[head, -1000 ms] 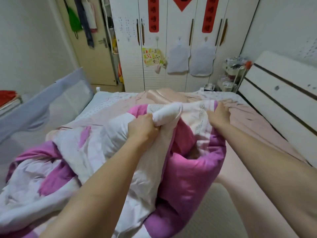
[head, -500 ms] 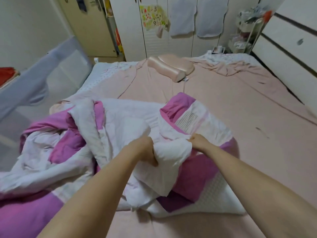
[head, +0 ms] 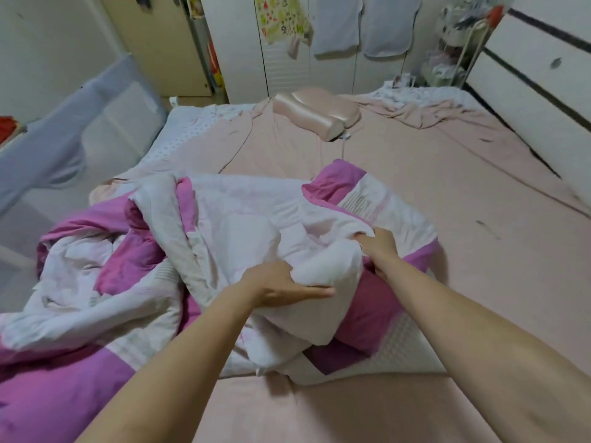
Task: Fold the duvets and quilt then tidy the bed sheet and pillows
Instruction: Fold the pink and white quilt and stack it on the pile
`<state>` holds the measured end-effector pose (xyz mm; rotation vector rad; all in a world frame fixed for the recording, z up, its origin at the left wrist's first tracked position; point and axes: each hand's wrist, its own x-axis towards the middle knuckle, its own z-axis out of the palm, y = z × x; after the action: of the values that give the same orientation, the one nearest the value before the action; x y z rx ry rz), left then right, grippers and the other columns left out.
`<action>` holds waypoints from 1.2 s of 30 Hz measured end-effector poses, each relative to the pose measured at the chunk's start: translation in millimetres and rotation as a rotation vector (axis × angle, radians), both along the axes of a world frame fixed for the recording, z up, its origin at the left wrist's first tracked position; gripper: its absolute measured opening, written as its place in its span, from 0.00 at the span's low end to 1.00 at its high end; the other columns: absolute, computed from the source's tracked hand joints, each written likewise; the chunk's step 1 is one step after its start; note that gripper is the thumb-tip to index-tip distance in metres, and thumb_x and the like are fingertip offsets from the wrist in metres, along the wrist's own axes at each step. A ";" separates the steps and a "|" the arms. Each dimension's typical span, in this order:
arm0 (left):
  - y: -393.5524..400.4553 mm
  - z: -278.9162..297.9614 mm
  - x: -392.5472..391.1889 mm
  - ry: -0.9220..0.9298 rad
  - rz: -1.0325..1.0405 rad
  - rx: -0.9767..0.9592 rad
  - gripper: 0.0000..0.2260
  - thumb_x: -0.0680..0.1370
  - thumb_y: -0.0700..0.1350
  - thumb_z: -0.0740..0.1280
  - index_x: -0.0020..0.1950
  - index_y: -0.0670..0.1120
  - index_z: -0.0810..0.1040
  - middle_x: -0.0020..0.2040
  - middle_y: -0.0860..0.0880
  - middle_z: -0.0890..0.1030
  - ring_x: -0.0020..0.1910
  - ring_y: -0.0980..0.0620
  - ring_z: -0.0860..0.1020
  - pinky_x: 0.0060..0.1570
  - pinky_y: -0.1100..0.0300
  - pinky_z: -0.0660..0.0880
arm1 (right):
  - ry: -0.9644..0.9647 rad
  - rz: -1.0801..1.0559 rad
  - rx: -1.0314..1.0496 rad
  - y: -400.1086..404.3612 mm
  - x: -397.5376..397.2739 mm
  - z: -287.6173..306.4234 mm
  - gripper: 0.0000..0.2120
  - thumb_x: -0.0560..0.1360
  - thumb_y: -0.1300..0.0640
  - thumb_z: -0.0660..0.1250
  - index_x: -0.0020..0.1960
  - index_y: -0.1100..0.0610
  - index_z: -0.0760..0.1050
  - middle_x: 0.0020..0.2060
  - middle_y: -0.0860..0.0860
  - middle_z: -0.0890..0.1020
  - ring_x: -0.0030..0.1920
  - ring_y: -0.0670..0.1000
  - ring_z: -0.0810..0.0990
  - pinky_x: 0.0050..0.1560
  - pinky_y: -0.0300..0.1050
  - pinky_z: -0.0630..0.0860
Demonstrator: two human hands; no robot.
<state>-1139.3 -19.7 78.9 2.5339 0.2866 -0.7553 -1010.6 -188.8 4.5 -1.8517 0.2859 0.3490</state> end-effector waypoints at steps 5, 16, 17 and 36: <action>-66.5 46.9 26.3 -0.204 0.048 0.002 0.28 0.71 0.75 0.54 0.35 0.50 0.70 0.38 0.50 0.77 0.41 0.49 0.75 0.42 0.55 0.69 | -0.173 -0.173 -0.053 -73.3 10.8 40.5 0.10 0.74 0.56 0.68 0.50 0.60 0.82 0.43 0.55 0.83 0.44 0.52 0.79 0.42 0.43 0.71; -338.8 74.7 96.1 -0.341 0.242 -0.654 0.17 0.80 0.58 0.59 0.48 0.45 0.76 0.46 0.45 0.79 0.48 0.47 0.76 0.46 0.59 0.69 | -0.427 -0.418 -0.271 -342.5 85.9 101.5 0.08 0.73 0.56 0.64 0.44 0.58 0.80 0.39 0.54 0.80 0.40 0.52 0.75 0.40 0.42 0.68; -370.5 75.7 104.8 -0.336 0.240 -0.670 0.18 0.81 0.58 0.59 0.52 0.44 0.77 0.48 0.46 0.78 0.48 0.47 0.76 0.48 0.59 0.70 | -0.443 -0.435 -0.296 -375.7 90.9 103.1 0.09 0.73 0.56 0.63 0.44 0.58 0.80 0.39 0.55 0.81 0.40 0.53 0.75 0.40 0.43 0.68; -755.7 97.6 259.7 -0.216 -0.037 -0.517 0.25 0.81 0.57 0.57 0.63 0.38 0.75 0.60 0.42 0.78 0.60 0.43 0.75 0.58 0.56 0.70 | -0.246 -0.349 -0.471 -744.6 174.5 126.4 0.14 0.76 0.61 0.56 0.36 0.53 0.77 0.38 0.53 0.81 0.42 0.57 0.78 0.42 0.46 0.70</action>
<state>-879.6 -775.4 176.4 2.1042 -0.0297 -0.4839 -836.1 -933.5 130.9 -2.2273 0.5456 -0.2062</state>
